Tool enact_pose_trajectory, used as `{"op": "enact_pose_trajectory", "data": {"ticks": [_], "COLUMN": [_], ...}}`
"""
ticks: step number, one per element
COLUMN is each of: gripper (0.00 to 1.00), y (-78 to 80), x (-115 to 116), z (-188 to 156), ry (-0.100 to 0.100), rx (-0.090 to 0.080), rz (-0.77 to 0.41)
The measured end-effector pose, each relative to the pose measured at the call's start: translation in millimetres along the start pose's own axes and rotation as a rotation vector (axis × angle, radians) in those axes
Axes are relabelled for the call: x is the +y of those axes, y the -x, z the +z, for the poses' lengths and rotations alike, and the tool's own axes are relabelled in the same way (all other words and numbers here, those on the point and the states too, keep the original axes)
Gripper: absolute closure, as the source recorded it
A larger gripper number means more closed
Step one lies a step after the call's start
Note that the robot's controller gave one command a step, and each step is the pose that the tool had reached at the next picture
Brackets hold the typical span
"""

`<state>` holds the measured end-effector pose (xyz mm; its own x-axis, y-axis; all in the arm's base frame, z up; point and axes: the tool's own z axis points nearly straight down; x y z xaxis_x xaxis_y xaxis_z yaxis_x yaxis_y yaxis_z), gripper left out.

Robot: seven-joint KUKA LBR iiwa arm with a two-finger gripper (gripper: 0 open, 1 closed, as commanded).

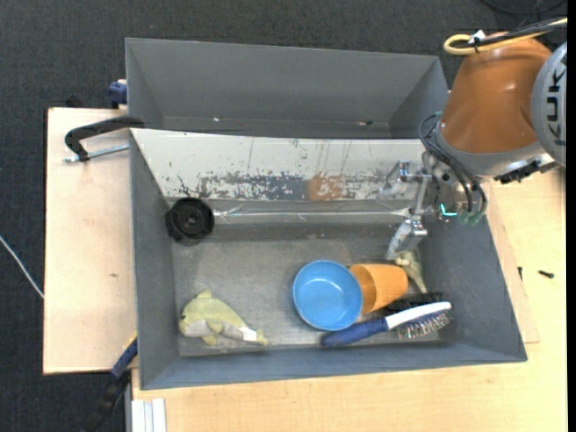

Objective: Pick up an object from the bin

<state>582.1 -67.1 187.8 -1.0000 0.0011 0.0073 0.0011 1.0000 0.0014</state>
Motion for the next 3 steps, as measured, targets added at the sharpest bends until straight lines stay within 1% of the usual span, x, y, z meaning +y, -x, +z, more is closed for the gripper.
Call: {"op": "enact_pose_trajectory", "data": {"ticks": [1,2,3], "gripper": [0.0,0.0,0.0], "y": [-7.5,-30.5,-64.7], "x": [78,117,125], "z": [106,86,69], "ry": [0.0,0.001,-0.001], "rx": [-0.013,-0.007,-0.007], "rz": [0.071,-0.011,-0.189]}}
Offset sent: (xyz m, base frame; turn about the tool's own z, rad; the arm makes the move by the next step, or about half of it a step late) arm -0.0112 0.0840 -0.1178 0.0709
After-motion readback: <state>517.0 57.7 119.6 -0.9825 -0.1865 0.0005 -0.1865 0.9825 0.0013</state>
